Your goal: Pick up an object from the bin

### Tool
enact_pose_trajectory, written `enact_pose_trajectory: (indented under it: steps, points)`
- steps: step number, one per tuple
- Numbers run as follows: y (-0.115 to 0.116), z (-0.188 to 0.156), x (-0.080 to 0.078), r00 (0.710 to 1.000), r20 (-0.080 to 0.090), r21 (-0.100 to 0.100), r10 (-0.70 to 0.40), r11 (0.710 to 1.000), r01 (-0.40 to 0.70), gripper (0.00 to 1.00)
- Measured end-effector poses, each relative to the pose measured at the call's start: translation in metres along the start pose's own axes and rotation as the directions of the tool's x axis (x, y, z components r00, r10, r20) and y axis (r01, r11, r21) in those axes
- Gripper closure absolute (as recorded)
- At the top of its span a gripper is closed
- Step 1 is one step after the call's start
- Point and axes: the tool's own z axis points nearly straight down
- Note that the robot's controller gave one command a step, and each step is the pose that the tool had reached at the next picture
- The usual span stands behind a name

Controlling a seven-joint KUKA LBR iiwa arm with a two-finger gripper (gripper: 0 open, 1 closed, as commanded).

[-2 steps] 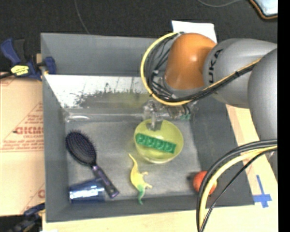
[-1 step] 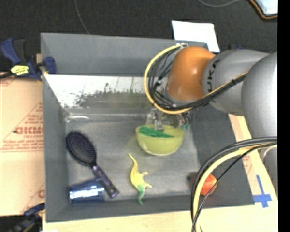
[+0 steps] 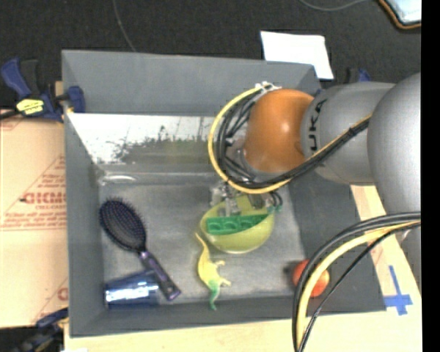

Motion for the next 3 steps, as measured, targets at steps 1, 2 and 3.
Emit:
enact_pose_trajectory:
  steps: [1,2,3]
  points:
    - [0.0000,0.0000,0.0000,1.000,0.000,0.000,0.000,1.000,0.000,1.00]
    - [0.0000,0.0000,0.0000,1.000,0.000,0.000,0.000,1.000,0.000,1.00]
    - [0.0000,0.0000,0.0000,1.000,0.000,0.000,-0.001,1.000,0.001,1.00]
